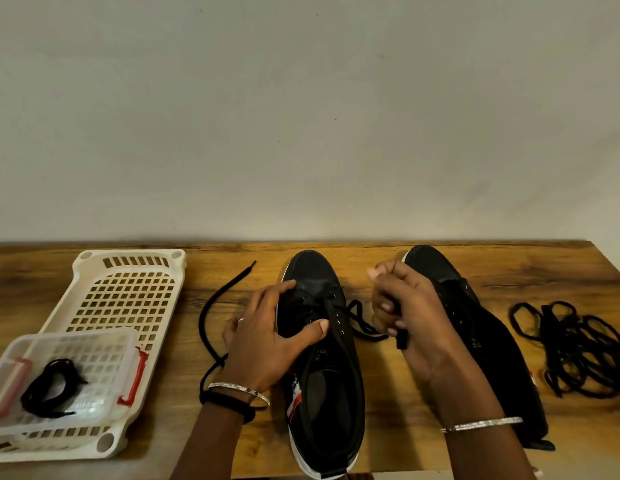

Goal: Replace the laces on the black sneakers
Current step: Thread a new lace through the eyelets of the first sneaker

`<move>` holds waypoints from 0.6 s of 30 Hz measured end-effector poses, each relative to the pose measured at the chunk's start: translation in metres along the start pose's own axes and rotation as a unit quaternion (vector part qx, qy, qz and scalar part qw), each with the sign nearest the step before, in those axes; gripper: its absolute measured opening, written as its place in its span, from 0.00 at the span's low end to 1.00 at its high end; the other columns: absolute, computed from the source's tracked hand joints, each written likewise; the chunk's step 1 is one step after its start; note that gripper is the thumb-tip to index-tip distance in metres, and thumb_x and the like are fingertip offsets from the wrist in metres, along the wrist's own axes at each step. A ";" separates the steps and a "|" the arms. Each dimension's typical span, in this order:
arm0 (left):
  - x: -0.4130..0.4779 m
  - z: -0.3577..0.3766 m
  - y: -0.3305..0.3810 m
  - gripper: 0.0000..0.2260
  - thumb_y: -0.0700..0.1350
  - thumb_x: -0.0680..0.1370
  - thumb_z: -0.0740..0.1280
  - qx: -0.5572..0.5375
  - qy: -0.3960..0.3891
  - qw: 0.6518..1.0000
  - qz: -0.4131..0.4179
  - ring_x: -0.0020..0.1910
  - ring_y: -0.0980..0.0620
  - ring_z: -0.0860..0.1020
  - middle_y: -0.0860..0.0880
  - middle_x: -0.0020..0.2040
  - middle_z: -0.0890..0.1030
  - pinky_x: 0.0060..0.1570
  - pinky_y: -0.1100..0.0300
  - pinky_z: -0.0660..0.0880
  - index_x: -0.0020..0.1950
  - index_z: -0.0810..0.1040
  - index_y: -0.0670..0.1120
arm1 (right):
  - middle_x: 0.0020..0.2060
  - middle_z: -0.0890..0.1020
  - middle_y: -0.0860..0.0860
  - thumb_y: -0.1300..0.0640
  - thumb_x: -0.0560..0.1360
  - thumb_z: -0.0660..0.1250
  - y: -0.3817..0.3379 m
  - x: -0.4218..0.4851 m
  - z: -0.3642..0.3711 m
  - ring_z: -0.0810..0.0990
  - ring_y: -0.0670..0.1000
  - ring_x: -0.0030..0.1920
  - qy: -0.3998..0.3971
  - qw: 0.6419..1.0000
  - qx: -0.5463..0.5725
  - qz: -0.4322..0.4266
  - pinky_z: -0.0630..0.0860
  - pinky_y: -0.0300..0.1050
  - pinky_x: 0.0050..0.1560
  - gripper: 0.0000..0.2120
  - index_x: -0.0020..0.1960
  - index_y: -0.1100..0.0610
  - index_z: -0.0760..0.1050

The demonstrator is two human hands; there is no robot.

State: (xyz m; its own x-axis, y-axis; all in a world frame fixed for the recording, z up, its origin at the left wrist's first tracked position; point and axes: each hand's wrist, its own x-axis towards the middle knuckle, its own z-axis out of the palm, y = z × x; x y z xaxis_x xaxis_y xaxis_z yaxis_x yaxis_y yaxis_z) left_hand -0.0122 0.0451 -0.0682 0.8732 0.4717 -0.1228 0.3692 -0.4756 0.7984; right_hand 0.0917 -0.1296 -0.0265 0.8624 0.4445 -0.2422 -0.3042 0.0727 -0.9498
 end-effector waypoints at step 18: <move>0.010 -0.003 -0.021 0.16 0.38 0.73 0.74 -0.001 0.093 0.984 0.154 0.62 0.59 0.75 0.57 0.60 0.76 0.58 0.63 0.71 0.55 0.83 0.56 | 0.42 0.84 0.42 0.53 0.75 0.75 0.021 0.008 0.005 0.80 0.39 0.44 -0.015 0.884 -0.435 -0.168 0.73 0.29 0.45 0.03 0.47 0.48 0.82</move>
State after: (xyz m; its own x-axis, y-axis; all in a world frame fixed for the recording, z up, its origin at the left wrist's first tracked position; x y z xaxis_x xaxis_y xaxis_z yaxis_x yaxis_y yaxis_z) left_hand -0.0128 0.0623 -0.0845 0.8703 0.4326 0.2353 0.0946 -0.6158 0.7822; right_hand 0.0899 -0.1198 -0.0471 0.8292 0.5537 0.0764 0.4062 -0.5032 -0.7627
